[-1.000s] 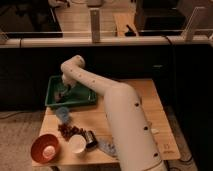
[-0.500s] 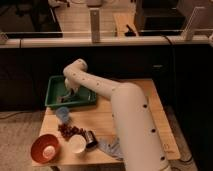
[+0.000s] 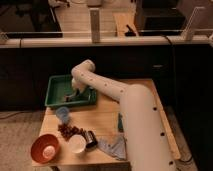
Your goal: Wipe tray with brush
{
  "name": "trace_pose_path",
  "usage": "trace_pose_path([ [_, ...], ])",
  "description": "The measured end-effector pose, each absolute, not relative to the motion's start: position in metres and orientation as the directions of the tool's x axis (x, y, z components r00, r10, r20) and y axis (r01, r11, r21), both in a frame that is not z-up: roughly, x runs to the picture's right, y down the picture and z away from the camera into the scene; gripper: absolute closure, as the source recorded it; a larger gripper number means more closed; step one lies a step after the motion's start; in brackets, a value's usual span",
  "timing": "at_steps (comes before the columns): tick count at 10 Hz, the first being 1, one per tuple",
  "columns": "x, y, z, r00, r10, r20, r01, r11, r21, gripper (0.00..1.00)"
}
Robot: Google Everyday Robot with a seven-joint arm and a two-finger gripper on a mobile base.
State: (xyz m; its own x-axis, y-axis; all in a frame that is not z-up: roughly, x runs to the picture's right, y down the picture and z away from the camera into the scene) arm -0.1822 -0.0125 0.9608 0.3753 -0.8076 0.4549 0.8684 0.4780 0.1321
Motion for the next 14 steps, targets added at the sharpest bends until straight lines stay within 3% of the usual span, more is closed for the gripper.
trace_pose_path([
  [9, -0.153, -0.050, 0.980, 0.481, -0.747, 0.459, 0.793, 0.594, 0.136, 1.00],
  [14, -0.181, -0.077, 0.980, 0.443, -0.768, 0.463, 0.793, 0.576, 0.198, 1.00],
])
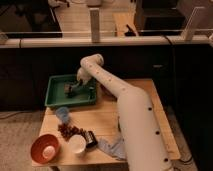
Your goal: Wipe tray with brush
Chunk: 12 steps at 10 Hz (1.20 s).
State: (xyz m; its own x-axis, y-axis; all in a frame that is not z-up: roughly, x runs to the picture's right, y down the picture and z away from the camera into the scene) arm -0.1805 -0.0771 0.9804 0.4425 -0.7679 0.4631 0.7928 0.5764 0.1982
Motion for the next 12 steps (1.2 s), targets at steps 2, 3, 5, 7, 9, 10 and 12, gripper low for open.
trace_pose_path([
  [2, -0.197, -0.086, 0.978, 0.411, -0.787, 0.460, 0.800, 0.553, 0.231, 1.00],
  [3, -0.205, -0.089, 0.976, 0.396, -0.796, 0.457, 0.804, 0.541, 0.246, 1.00],
  [5, -0.225, -0.089, 0.970, 0.354, -0.817, 0.455, 0.817, 0.507, 0.275, 1.00],
  [7, -0.240, -0.085, 0.963, 0.310, -0.826, 0.470, 0.819, 0.483, 0.309, 1.00],
  [9, -0.253, -0.077, 0.958, 0.271, -0.827, 0.493, 0.820, 0.466, 0.333, 1.00],
  [10, -0.254, -0.071, 0.955, 0.259, -0.830, 0.493, 0.824, 0.456, 0.335, 1.00],
  [12, -0.253, -0.055, 0.950, 0.253, -0.834, 0.491, 0.839, 0.442, 0.317, 1.00],
])
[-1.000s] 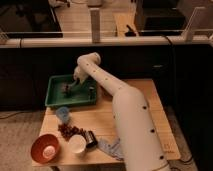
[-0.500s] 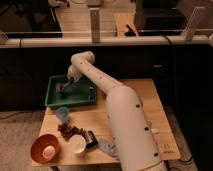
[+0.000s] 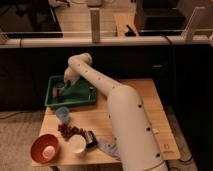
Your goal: Wipe tray with brush
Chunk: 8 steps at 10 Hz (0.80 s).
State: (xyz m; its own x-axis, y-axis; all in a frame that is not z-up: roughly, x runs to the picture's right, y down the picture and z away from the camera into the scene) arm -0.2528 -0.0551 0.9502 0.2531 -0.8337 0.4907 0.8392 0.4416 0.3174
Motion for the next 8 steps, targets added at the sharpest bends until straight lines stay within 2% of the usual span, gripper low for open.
trace_pose_path([
  [8, -0.182, -0.020, 0.958, 0.389, -0.777, 0.494, 0.823, 0.535, 0.193, 1.00],
])
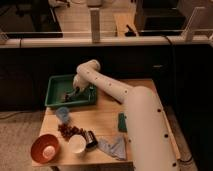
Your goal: Wipe tray with brush
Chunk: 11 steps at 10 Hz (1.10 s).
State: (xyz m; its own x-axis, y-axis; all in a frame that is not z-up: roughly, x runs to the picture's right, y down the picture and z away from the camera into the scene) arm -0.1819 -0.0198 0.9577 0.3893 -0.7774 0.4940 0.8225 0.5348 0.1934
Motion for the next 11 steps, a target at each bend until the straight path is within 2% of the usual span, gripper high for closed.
trace_pose_path([
  [6, -0.157, -0.024, 0.953, 0.462, -0.746, 0.480, 0.786, 0.595, 0.168, 1.00],
  [11, -0.150, -0.041, 0.945, 0.431, -0.764, 0.479, 0.778, 0.585, 0.232, 1.00],
])
